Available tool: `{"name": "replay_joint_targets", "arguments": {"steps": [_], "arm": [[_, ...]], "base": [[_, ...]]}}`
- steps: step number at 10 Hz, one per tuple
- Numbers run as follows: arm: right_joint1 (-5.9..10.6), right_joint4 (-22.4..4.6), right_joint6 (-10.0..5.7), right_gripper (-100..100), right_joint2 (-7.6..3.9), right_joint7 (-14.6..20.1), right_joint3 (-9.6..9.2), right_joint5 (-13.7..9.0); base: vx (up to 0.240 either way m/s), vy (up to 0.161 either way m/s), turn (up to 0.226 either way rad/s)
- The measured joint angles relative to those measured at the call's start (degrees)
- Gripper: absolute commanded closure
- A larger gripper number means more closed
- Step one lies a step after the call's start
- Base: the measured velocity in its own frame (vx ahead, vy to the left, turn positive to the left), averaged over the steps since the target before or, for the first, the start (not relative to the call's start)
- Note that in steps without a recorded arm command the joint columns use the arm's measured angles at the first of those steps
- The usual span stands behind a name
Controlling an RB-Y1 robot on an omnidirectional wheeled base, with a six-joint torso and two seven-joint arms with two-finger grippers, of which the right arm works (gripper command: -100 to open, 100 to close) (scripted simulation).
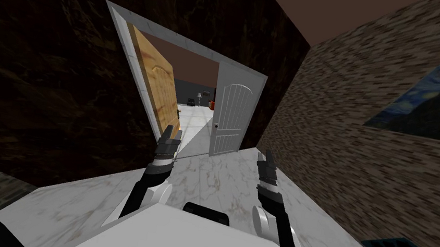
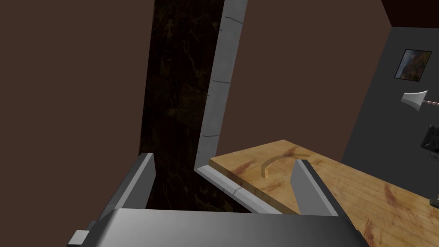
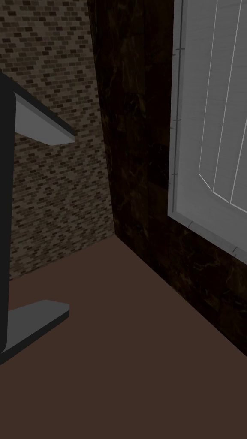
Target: Push the door open
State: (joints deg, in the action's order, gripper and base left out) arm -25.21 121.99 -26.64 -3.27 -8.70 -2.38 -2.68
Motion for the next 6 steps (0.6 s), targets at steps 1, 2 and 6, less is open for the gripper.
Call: {"name": "replay_joint_targets", "arguments": {"steps": [1,2,6], "arm": [[1.5,-1.97,0.06,-100,-0.1,0.14,0.18,-0.03],[2.7,-3.37,0.43,-100,-0.18,0.3,0.26,-0.04],[5.42,-8.54,-0.22,-100,-0.51,0.89,0.38,-0.09]], "base": [[0.084,-0.004,0.064],[0.057,0.0,0.029],[0.056,0.001,0.056]]}}
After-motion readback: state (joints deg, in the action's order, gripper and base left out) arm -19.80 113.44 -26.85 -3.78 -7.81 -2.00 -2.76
